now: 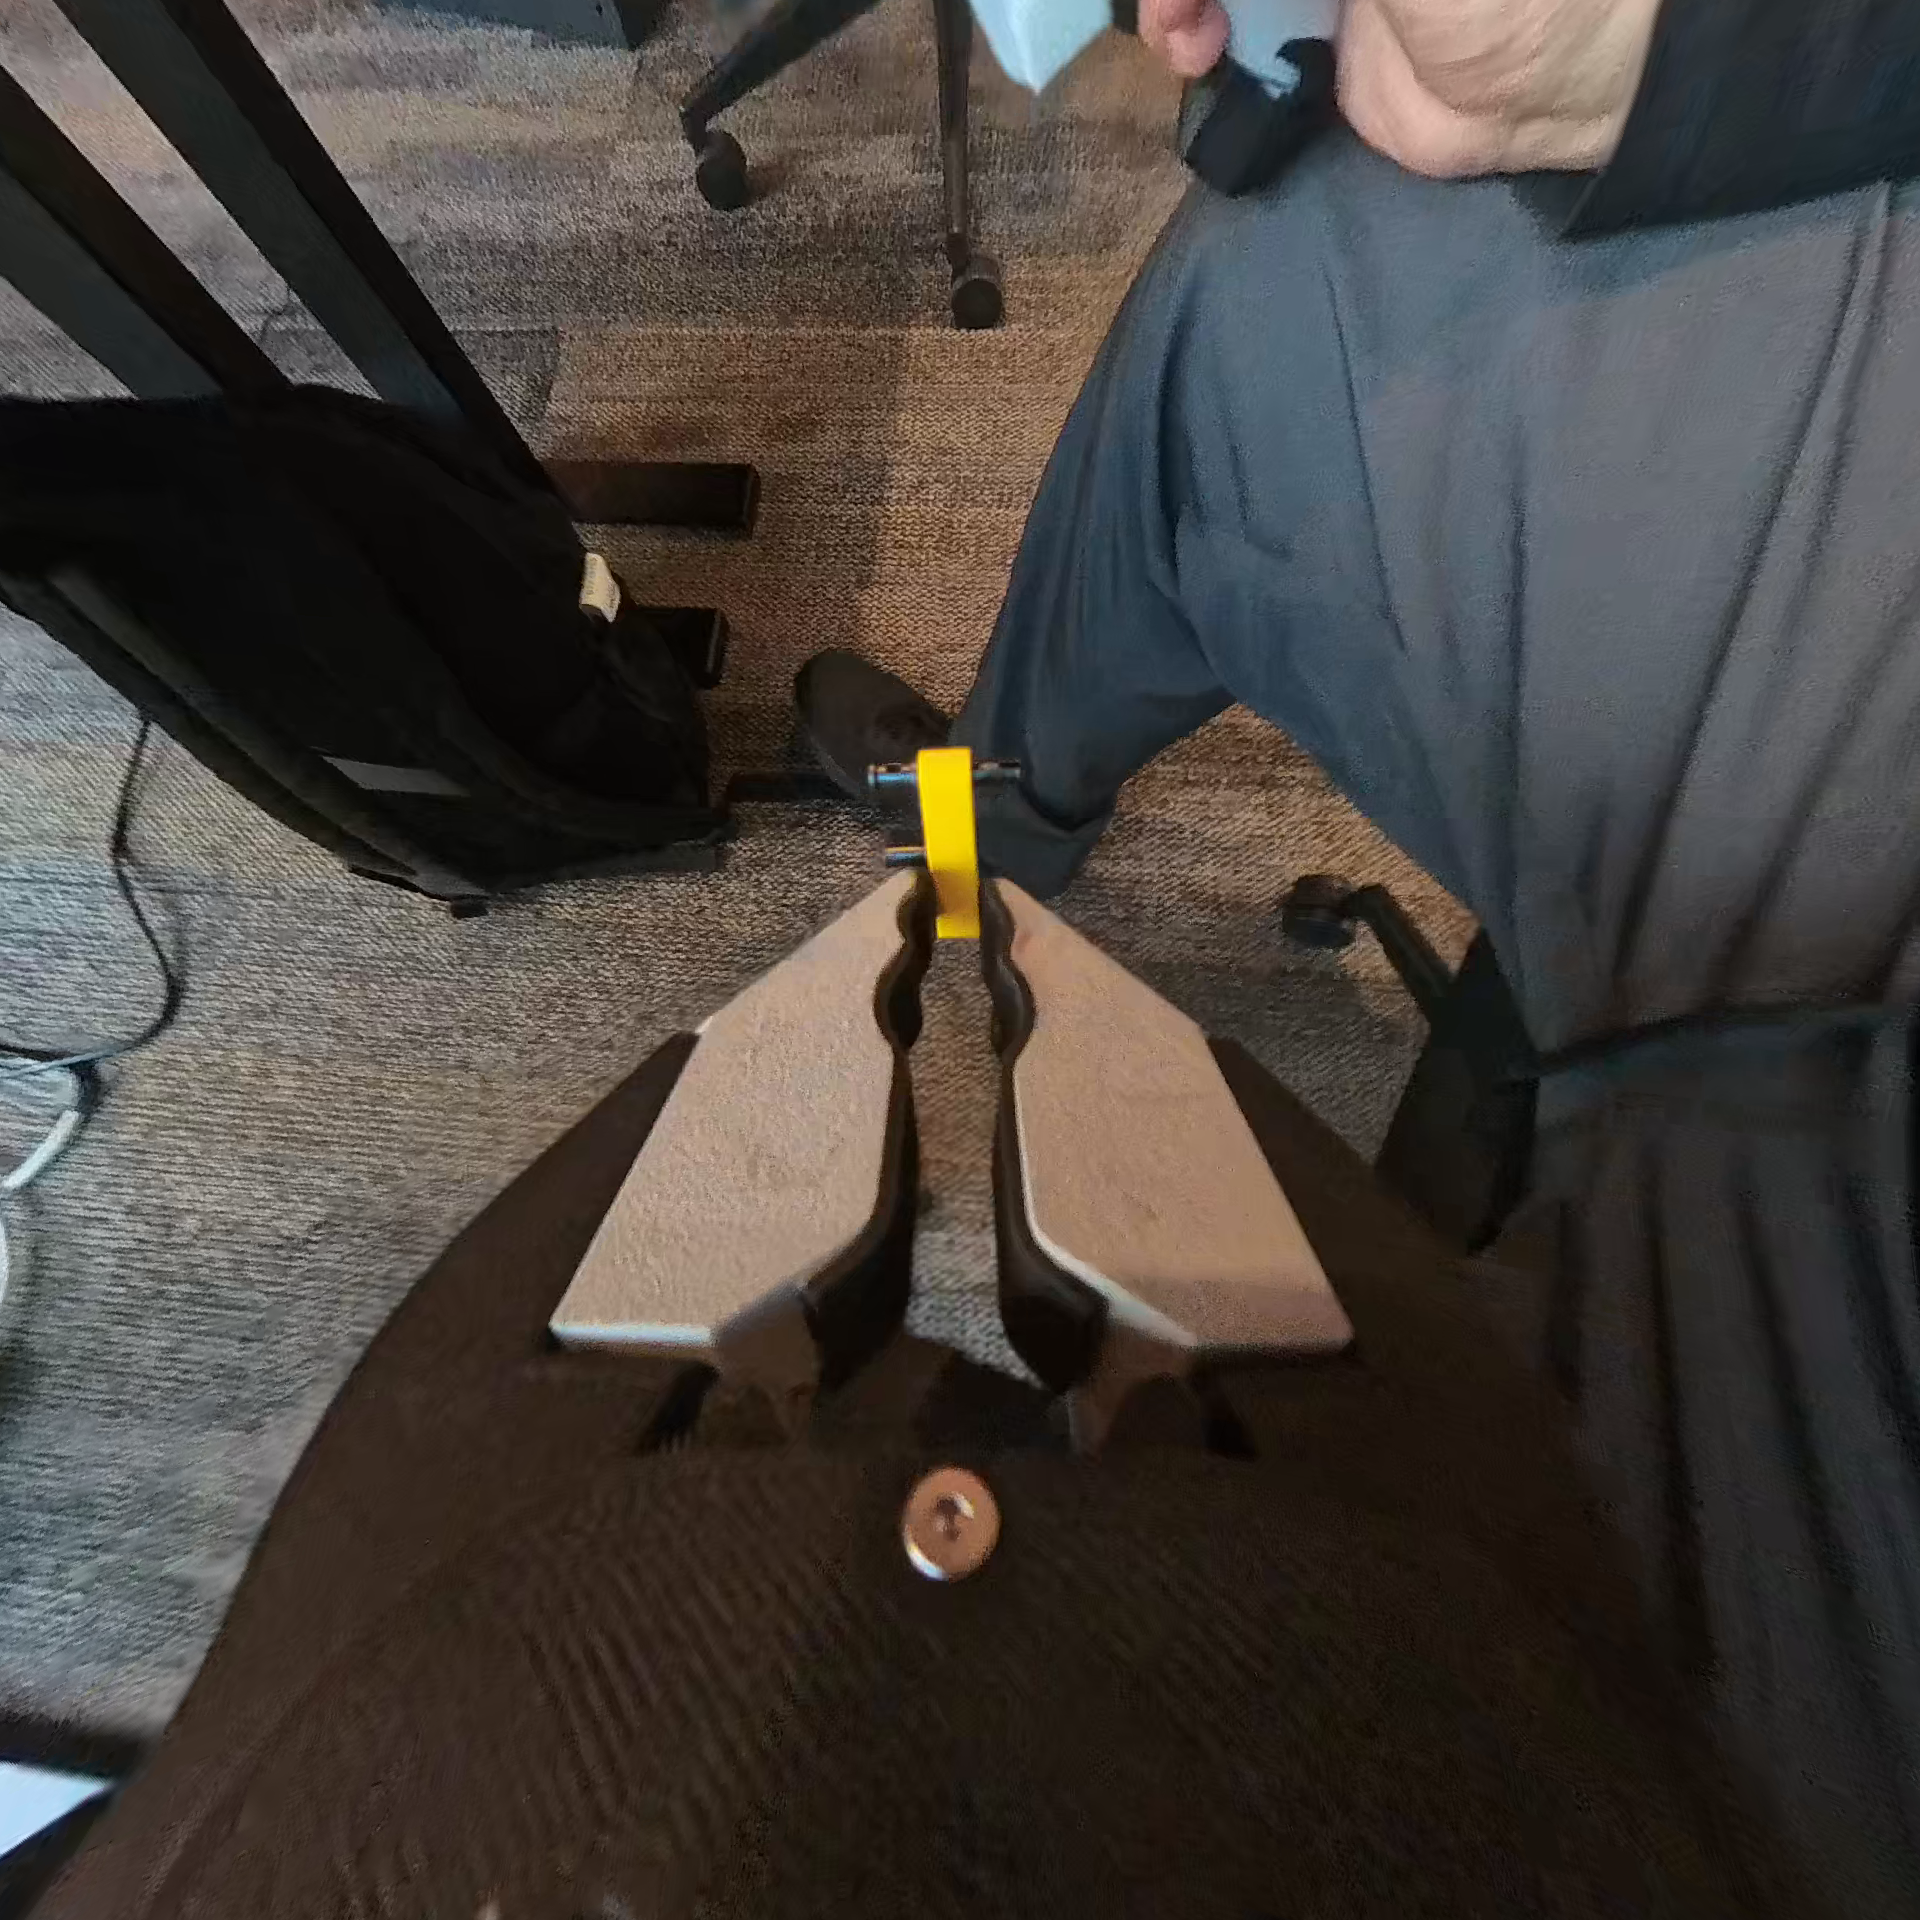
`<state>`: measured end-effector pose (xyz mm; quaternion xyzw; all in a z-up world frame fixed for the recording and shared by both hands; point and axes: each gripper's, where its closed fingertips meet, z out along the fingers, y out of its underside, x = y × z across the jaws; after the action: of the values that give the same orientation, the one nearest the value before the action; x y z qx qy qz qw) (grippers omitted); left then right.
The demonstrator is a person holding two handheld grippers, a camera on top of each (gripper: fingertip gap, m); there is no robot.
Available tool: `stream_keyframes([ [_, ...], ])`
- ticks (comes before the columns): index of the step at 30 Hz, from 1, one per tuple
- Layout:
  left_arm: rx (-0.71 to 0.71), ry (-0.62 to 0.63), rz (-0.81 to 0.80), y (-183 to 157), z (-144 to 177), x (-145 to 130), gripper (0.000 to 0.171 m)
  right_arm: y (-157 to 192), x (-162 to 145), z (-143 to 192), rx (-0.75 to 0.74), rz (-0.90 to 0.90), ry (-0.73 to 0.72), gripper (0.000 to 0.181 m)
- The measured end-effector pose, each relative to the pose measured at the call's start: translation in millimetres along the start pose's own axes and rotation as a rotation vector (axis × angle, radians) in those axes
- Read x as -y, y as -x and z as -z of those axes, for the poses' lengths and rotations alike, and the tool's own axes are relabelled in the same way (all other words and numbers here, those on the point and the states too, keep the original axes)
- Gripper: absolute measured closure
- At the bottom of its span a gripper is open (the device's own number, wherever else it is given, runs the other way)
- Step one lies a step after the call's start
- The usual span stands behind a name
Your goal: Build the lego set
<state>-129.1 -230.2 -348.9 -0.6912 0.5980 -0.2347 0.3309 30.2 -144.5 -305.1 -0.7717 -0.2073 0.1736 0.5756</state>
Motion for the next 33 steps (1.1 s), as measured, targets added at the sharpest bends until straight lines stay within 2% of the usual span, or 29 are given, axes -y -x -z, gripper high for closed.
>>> stream_keyframes([
  [4, -0.023, -0.054, 0.064, 15.5, -17.7, 5.6, 0.166, 6.9, 27.2, -21.4, 0.082, 0.014, -0.095, 0.151],
  [8, -0.057, -0.113, 0.080, 44.3, -17.4, 29.4, 0.166, -5.2, 58.8, -64.9, 0.098, 0.081, -0.149, 0.152],
  [12, -0.010, -0.189, 0.018, 81.7, 18.7, 56.9, 0.167, 7.7, 86.8, -98.7, 0.177, 0.140, -0.127, 0.151],
  [14, 0.067, -0.224, -0.026, 106.7, 43.7, 66.4, 0.167, 18.6, 109.6, -104.7, 0.190, 0.197, -0.124, 0.152],
  [18, 0.141, -0.318, -0.005, 152.1, 81.6, 74.1, 0.166, 26.7, 160.2, -110.0, 0.175, 0.264, -0.163, 0.152],
  [22, 0.250, -0.322, -0.108, 195.7, 101.9, 85.0, 0.166, 28.0, 178.7, -123.8, 0.165, 0.256, -0.164, 0.152],
  [24, 0.296, -0.358, -0.120, 216.1, 121.6, 99.3, 0.167, 38.3, 185.0, -130.2, 0.218, 0.267, -0.146, 0.152],
  [28, 0.366, -0.354, -0.095, 254.3, 140.5, 101.9, 0.166, 65.8, 197.9, -141.1, 0.349, 0.348, -0.137, 0.153],
  [31, 0.412, -0.327, -0.127, 258.6, 138.7, 103.4, 0.166, 89.4, 207.7, -149.6, 0.499, 0.305, -0.139, 0.160],
  [33, 0.459, -0.267, -0.187, 255.7, 130.7, 102.7, 0.166, 102.8, 213.3, -151.4, 0.597, 0.216, -0.123, 0.150],
])
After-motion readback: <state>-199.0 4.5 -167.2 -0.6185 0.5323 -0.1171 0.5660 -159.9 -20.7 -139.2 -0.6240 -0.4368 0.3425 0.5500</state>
